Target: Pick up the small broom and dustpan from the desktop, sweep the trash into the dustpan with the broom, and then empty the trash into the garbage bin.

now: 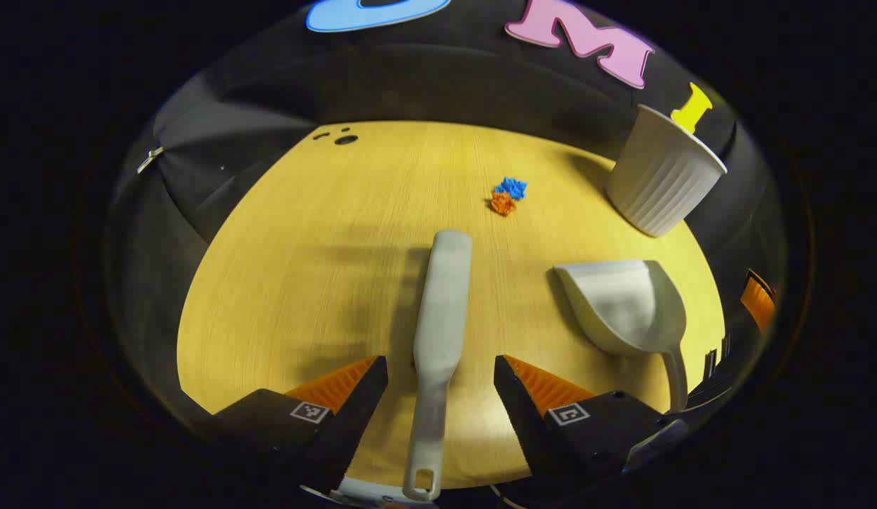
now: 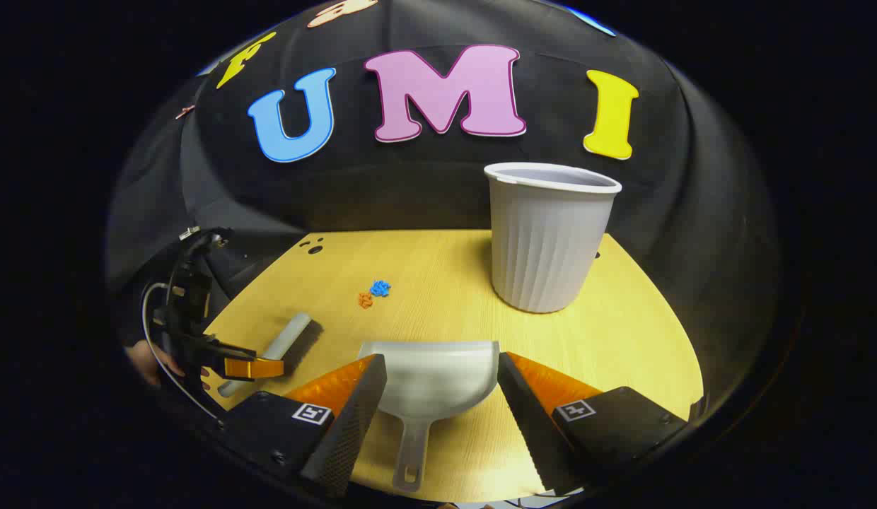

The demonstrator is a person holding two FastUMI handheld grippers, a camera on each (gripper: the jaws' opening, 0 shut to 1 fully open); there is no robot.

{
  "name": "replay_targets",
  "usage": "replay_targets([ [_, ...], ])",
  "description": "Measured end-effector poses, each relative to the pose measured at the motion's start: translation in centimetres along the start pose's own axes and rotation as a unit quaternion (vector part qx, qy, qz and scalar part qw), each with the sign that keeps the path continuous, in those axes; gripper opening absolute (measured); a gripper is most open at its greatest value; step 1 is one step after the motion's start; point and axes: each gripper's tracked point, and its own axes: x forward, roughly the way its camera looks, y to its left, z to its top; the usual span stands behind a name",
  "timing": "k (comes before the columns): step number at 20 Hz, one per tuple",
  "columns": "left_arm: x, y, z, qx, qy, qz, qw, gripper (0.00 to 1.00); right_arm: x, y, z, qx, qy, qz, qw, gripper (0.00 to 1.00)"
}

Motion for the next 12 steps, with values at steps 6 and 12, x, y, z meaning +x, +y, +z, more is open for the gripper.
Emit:
replay_targets([
  [6, 2.8, -0.5, -0.8, 0.004, 0.061, -0.010, 0.998, 0.90, 0.5, -0.3, -2.3, 0.012, 0.033, -0.003, 0.999, 0.99],
  [12, 3.9, 0.0, -0.8, 0.040, 0.069, 0.021, 0.997, 0.78, 1.0, -0.4, -4.1, 0.020, 0.062, -0.001, 0.998, 0.99],
])
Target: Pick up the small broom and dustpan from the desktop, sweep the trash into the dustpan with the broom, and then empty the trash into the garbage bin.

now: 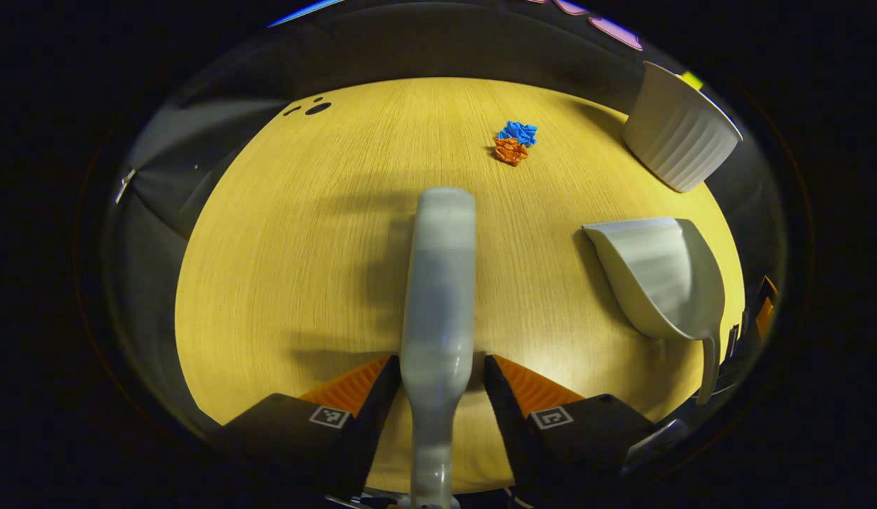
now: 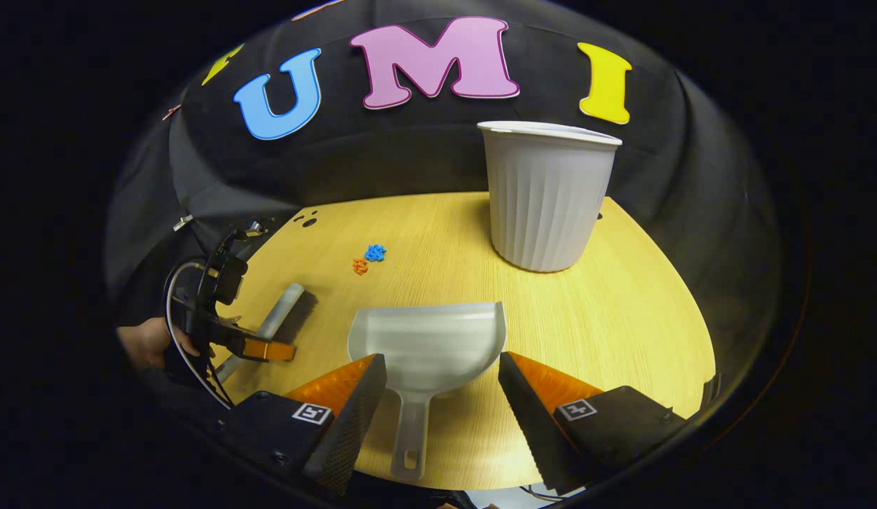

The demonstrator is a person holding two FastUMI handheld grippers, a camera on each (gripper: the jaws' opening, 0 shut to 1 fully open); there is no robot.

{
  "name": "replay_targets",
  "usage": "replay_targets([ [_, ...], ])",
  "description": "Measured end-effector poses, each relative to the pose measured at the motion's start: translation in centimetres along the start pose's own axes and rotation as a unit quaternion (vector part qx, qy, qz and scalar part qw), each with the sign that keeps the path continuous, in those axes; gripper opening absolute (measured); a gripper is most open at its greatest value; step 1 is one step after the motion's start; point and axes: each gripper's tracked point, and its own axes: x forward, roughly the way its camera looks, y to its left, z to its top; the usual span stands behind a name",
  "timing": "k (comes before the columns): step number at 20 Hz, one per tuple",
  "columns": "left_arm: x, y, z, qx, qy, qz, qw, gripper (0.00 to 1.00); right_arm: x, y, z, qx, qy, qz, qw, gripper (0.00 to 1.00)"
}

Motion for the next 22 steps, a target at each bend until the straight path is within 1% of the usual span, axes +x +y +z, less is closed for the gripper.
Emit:
replay_targets([
  [1, 0.0, 0.0, 0.2, -0.003, -0.005, 0.001, 1.000, 0.70, 0.0, 0.1, -0.1, 0.001, 0.004, 0.001, 1.000, 0.99],
  [2, 0.0, -0.1, 0.1, -0.007, -0.004, 0.002, 1.000, 0.67, 0.2, 0.1, -0.4, 0.001, 0.008, 0.002, 1.000, 1.00],
  [3, 0.0, -0.1, 0.2, -0.013, -0.009, 0.005, 1.000, 0.62, 0.3, 0.2, -0.5, 0.001, 0.012, 0.004, 1.000, 0.99],
  [4, 0.2, 0.0, 0.1, -0.020, -0.013, 0.007, 1.000, 0.61, 0.4, 0.3, -0.8, -0.001, 0.016, 0.005, 1.000, 0.99],
  [5, -0.1, 0.0, 0.2, -0.024, -0.018, 0.009, 1.000, 0.47, 0.4, 0.4, -0.9, -0.001, 0.020, 0.007, 1.000, 0.99],
  [6, -0.1, -0.1, 0.3, -0.023, -0.024, 0.009, 0.999, 0.41, 0.5, 0.7, -1.2, 0.001, 0.025, 0.009, 1.000, 0.99],
  [8, 0.0, -0.2, 0.3, -0.014, -0.035, 0.008, 0.999, 0.39, 0.7, 1.1, -1.8, 0.010, 0.039, 0.012, 0.999, 0.99],
  [10, -0.1, -0.1, 0.2, -0.006, -0.043, 0.003, 0.999, 0.33, 0.7, 1.5, -2.4, 0.015, 0.053, 0.014, 0.998, 0.99],
  [11, -0.2, -0.1, 0.1, -0.006, -0.047, 0.000, 0.999, 0.29, 0.7, 1.6, -2.8, 0.015, 0.058, 0.015, 0.998, 0.99],
  [13, -0.3, -0.1, 0.0, -0.012, -0.058, -0.005, 0.998, 0.26, 0.8, 1.6, -3.6, 0.008, 0.069, 0.012, 0.997, 0.99],
  [16, -1.0, 0.1, 0.0, -0.024, -0.072, -0.013, 0.997, 0.25, 0.8, 1.7, -4.6, 0.007, 0.081, 0.008, 0.997, 0.99],
  [17, -1.3, 0.4, 0.0, -0.027, -0.077, -0.012, 0.997, 0.24, 0.8, 1.6, -4.8, 0.007, 0.085, 0.005, 0.996, 0.99],
  [18, -1.9, 0.5, 0.0, -0.031, -0.084, -0.013, 0.996, 0.25, 0.9, 1.4, -5.1, 0.008, 0.090, 0.002, 0.996, 0.99],
  [19, -2.3, 0.4, 0.1, -0.036, -0.090, -0.017, 0.995, 0.24, 1.0, 1.2, -5.3, 0.009, 0.094, -0.001, 0.996, 0.99],
  [20, -2.9, 0.5, 0.1, -0.041, -0.097, -0.021, 0.994, 0.25, 1.1, 1.1, -5.6, 0.011, 0.099, -0.004, 0.995, 0.99],
  [22, -4.3, 0.8, 0.3, -0.044, -0.113, -0.021, 0.992, 0.25, 1.6, 1.0, -6.4, 0.014, 0.113, -0.008, 0.994, 0.99],
])
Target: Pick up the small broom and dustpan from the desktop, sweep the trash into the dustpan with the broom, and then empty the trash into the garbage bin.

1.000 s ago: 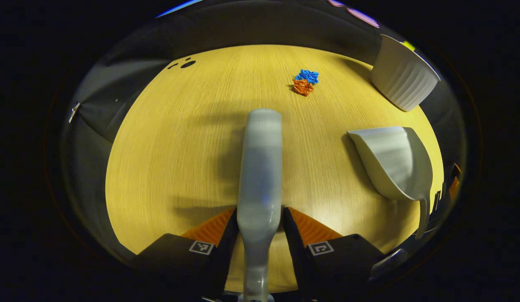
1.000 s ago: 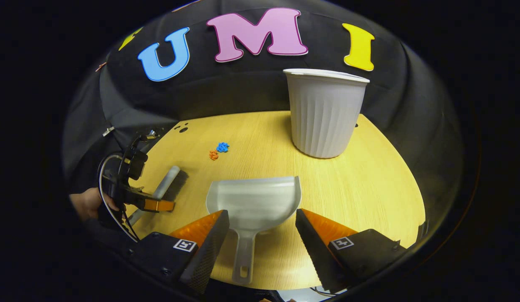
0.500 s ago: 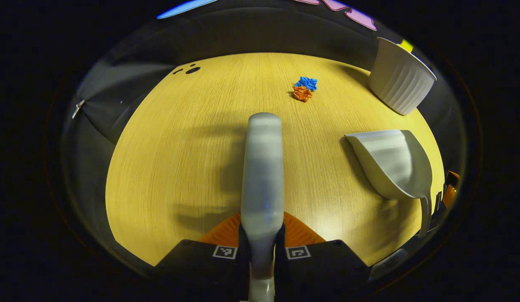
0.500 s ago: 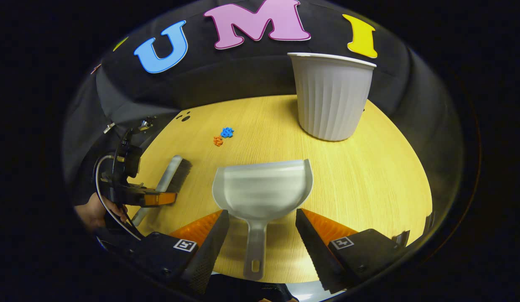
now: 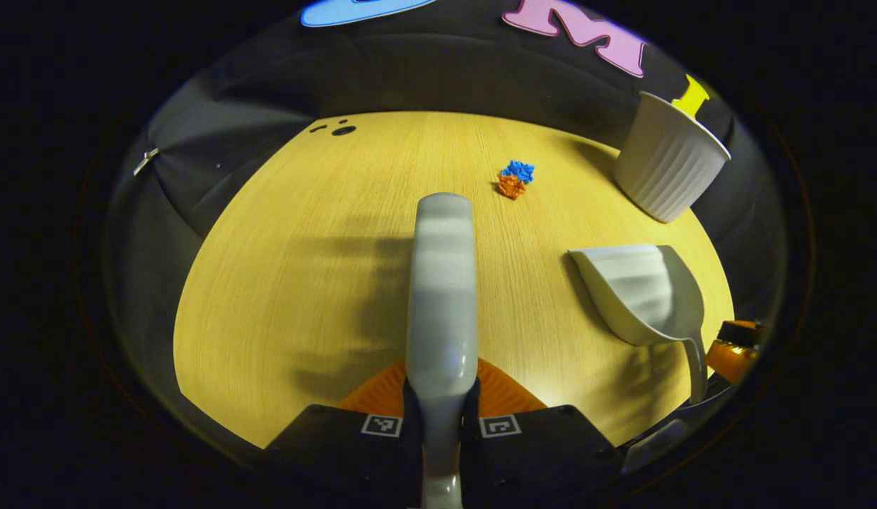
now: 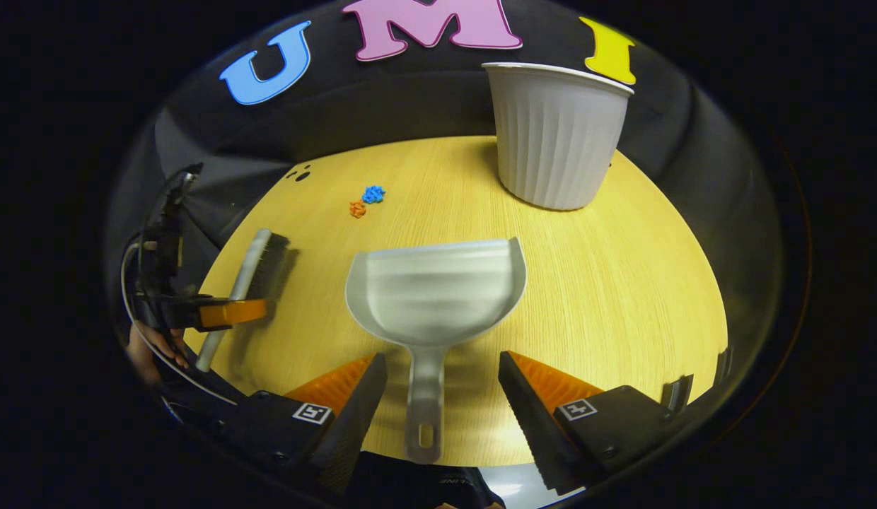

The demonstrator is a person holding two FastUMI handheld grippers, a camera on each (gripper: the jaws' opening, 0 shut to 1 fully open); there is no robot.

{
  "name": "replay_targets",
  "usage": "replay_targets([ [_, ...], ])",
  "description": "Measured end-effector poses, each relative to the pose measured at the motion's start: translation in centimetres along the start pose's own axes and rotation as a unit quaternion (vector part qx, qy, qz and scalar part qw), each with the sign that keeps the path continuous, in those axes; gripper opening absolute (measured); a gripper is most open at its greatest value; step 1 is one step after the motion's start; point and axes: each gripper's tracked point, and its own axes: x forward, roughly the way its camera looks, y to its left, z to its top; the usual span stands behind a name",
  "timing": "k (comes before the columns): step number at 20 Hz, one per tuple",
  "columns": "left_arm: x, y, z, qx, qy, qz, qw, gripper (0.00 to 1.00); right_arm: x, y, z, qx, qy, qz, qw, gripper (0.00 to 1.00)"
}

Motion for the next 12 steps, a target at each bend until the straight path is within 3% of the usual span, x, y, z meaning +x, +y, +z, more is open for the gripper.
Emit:
replay_targets([
  [12, -6.7, -0.4, 1.6, 0.010, -0.063, 0.007, 0.998, 0.25, 5.9, -0.3, -3.7, -0.009, 0.090, -0.040, 0.995, 0.99],
])
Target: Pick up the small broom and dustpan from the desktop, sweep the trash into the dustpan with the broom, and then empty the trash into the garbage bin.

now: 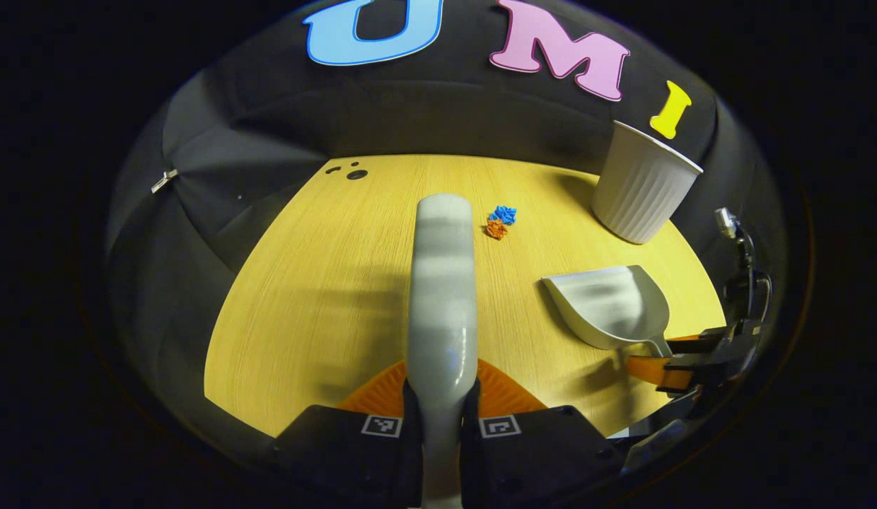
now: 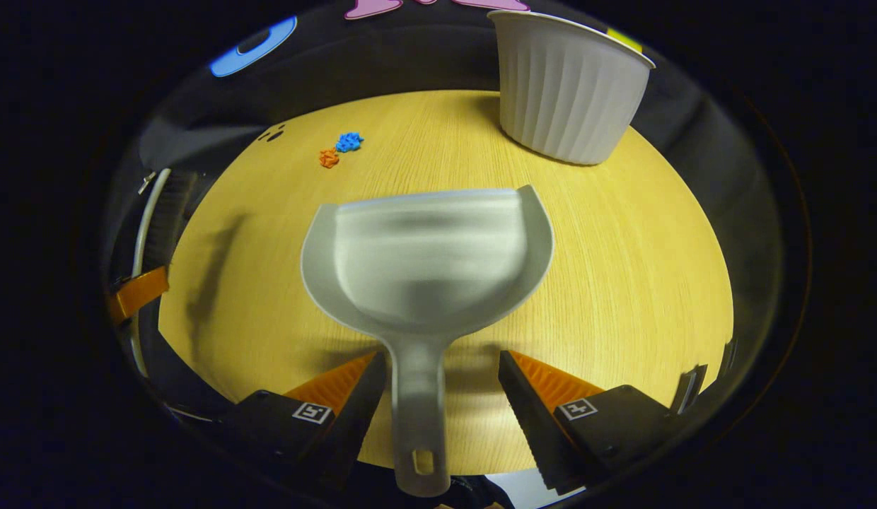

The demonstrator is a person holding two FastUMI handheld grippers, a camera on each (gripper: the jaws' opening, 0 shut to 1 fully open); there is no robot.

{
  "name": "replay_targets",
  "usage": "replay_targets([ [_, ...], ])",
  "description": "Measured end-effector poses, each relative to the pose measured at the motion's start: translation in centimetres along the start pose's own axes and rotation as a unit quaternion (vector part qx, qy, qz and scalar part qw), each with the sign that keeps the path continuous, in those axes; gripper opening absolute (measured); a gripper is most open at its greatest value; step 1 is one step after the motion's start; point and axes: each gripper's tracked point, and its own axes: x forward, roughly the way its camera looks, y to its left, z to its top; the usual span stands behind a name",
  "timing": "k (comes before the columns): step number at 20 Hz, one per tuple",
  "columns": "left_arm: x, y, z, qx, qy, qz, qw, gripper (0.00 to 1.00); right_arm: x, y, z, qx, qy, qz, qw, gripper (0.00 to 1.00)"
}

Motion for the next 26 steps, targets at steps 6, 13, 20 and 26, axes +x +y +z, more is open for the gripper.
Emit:
replay_targets([
  [6, -0.4, 0.7, -0.8, -0.018, 0.005, 0.009, 1.000, 0.25, 1.1, 0.4, 0.6, -0.018, 0.008, -0.014, 1.000, 0.95],
  [13, 0.0, 2.0, -1.9, -0.041, 0.022, 0.023, 0.999, 0.25, 1.4, 0.6, 1.0, -0.022, 0.017, -0.011, 1.000, 0.51],
  [20, 1.2, 2.9, -1.5, -0.039, 0.039, 0.018, 0.998, 0.25, 1.3, 0.6, 1.1, -0.024, 0.033, 0.014, 0.999, 0.41],
  [26, 4.4, 4.2, 2.1, 0.015, 0.056, 0.012, 0.998, 0.26, 1.2, 0.7, 1.2, -0.033, 0.035, 0.040, 0.998, 0.35],
])
